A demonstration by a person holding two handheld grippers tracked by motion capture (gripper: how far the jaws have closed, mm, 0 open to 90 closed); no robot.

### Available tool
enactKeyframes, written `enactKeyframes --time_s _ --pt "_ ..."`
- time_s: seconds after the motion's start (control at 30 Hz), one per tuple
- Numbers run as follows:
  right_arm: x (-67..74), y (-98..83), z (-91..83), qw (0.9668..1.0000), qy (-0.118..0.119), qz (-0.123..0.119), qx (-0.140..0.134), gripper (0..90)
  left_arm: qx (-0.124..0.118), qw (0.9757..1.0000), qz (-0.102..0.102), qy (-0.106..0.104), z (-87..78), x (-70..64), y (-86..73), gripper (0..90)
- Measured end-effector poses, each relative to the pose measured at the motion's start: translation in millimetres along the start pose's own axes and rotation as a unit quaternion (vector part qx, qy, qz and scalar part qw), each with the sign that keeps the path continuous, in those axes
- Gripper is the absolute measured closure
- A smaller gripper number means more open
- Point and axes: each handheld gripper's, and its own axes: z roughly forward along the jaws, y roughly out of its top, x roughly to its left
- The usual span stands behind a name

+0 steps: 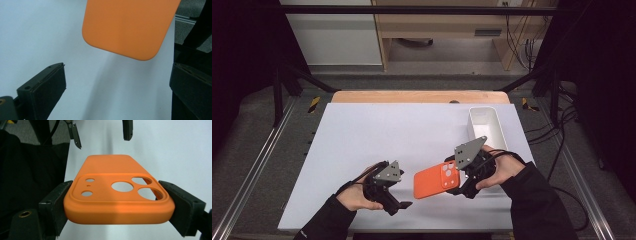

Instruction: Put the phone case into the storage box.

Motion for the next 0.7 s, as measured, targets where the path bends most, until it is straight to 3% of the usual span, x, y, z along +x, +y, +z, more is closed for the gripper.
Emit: enactKeyframes --time_s 0.2,0.7 --pt "-2.9 12.6 1.0 0.9992 0.009 0.001 0.039 16.5 0.013 0.9999 0.005 -0.008 2.1 -0.3 5.6 0.1" --pt "-4.0 30.8 7.5 0.9946 0.019 -0.012 0.102 16.5 0.054 0.9982 0.020 -0.019 12.1 -1.3 20.0 0.1"
